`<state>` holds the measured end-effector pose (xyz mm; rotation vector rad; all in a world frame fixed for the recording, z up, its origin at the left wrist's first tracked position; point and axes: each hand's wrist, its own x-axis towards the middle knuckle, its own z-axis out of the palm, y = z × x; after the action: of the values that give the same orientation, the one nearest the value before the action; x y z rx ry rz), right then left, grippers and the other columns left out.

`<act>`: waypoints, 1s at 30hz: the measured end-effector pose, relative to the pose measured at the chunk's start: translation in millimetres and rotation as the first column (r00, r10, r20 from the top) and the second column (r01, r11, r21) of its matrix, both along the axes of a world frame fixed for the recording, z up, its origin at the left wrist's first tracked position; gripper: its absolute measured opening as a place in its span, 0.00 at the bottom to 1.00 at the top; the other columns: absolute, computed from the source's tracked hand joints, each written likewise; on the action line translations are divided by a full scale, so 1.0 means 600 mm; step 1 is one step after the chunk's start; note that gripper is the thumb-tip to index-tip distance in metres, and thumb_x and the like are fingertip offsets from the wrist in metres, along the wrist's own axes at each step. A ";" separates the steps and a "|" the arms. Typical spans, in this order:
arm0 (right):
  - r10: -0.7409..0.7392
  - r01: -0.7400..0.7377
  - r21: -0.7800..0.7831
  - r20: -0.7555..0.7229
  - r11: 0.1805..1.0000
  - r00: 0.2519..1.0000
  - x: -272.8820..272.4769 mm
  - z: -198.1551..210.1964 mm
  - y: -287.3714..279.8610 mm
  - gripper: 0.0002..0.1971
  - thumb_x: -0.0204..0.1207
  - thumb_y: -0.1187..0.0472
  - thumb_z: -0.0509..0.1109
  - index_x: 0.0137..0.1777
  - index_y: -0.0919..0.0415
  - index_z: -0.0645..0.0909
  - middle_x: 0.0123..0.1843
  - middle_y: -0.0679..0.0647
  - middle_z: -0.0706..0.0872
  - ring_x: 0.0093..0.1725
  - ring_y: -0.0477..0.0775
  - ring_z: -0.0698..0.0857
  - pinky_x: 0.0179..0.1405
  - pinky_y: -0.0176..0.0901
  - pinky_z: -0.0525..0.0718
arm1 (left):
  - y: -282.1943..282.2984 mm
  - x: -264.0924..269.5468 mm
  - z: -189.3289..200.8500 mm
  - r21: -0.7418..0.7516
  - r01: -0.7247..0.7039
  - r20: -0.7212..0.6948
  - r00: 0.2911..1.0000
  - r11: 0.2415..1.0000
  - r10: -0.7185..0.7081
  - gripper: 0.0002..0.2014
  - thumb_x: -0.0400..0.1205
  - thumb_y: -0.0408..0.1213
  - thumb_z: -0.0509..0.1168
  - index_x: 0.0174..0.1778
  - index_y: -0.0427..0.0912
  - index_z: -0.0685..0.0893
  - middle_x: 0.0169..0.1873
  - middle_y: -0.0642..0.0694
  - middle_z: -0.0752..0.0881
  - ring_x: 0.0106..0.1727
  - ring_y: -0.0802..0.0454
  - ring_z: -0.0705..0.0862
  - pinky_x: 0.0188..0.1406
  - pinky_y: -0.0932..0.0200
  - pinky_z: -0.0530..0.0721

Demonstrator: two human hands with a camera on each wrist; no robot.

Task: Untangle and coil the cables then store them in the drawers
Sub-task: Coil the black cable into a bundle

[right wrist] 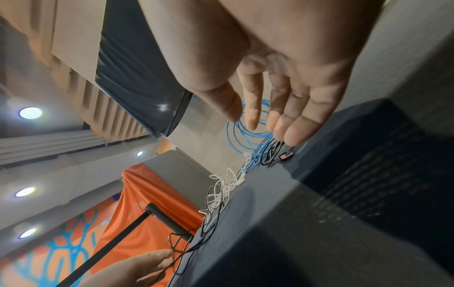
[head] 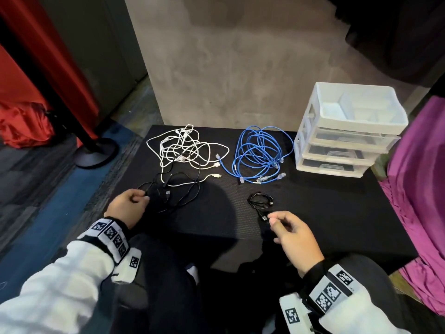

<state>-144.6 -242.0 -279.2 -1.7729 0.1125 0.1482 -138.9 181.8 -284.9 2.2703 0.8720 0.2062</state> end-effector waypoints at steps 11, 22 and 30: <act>0.055 -0.055 -0.020 0.019 0.998 0.998 -0.014 0.011 -0.010 0.10 0.85 0.63 0.70 0.45 0.50 0.89 0.45 0.48 0.91 0.53 0.62 0.89 0.57 0.58 0.87 | -0.008 0.040 0.092 -0.177 0.031 0.493 0.868 0.984 0.061 0.06 0.89 0.41 0.65 0.47 0.49 0.84 0.24 0.57 0.86 0.33 0.57 0.87 0.43 0.55 0.82; 0.442 -0.268 -0.365 0.572 0.892 0.691 -0.009 0.179 0.096 0.20 0.82 0.53 0.73 0.73 0.51 0.82 0.68 0.45 0.85 0.72 0.42 0.78 0.75 0.37 0.72 | -0.273 -0.068 0.257 -0.512 0.707 0.442 0.703 0.487 -0.557 0.11 0.85 0.42 0.69 0.50 0.37 0.86 0.19 0.57 0.72 0.18 0.59 0.59 0.16 0.67 0.55; 0.152 -0.173 0.067 0.250 0.983 0.956 0.021 0.173 0.041 0.12 0.87 0.58 0.68 0.43 0.59 0.86 0.22 0.41 0.73 0.22 0.40 0.69 0.28 0.40 0.69 | -0.285 -0.058 0.239 -0.681 0.606 0.351 0.763 0.412 -0.543 0.13 0.84 0.45 0.64 0.41 0.38 0.80 0.24 0.51 0.62 0.22 0.56 0.60 0.21 0.63 0.71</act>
<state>-131.9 -217.4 -175.3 -1.6969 -0.2159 0.0510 -173.7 10.8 -141.8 1.5636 0.0070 -0.3555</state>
